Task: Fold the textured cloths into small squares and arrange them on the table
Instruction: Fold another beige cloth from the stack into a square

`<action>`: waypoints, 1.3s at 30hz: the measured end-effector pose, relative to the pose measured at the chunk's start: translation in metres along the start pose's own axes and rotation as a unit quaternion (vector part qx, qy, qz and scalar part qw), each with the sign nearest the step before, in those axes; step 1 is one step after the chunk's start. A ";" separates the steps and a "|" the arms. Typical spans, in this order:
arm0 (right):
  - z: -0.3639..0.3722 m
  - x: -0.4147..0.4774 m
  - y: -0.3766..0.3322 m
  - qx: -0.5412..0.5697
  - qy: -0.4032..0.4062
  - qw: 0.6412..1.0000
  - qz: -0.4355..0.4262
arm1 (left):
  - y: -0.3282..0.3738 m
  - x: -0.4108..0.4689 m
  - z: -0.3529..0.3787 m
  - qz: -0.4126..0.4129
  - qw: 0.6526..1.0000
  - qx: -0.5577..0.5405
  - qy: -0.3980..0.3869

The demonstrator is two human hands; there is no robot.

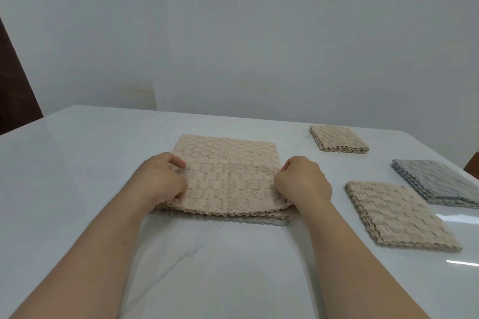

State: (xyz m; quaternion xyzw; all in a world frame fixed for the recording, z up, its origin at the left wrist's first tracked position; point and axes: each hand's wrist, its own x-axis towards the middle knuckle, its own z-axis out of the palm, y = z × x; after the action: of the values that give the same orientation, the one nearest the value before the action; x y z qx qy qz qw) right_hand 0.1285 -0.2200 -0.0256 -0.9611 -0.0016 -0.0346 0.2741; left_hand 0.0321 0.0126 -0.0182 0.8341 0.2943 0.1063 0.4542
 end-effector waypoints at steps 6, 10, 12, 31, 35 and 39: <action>0.000 -0.003 -0.003 -0.083 0.040 0.996 -0.018 | -0.002 0.007 0.000 -0.029 0.989 0.142 -0.014; 0.011 -0.005 -0.012 -0.124 0.132 0.969 -0.167 | -0.004 0.009 0.009 0.163 0.940 0.276 0.114; 0.024 -0.009 -0.022 -0.094 0.095 0.952 -0.275 | -0.002 0.007 0.024 0.310 0.902 0.282 0.100; 0.051 0.015 0.009 -0.110 -0.115 0.983 -0.086 | -0.024 0.026 0.049 0.043 0.935 0.351 -0.010; 0.048 0.014 0.007 -0.110 -0.080 0.987 -0.085 | -0.022 0.034 0.034 0.021 0.950 0.310 0.022; 0.039 0.018 0.012 -0.056 -0.030 0.996 -0.067 | -0.031 0.040 0.017 0.068 0.948 0.286 0.123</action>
State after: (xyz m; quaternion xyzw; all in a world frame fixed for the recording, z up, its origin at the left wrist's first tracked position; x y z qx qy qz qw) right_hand 0.1496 -0.2101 -0.0641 -0.9732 -0.0727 -0.0244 0.2166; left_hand 0.0593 0.0367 -0.0570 0.9277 0.3083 0.1496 0.1484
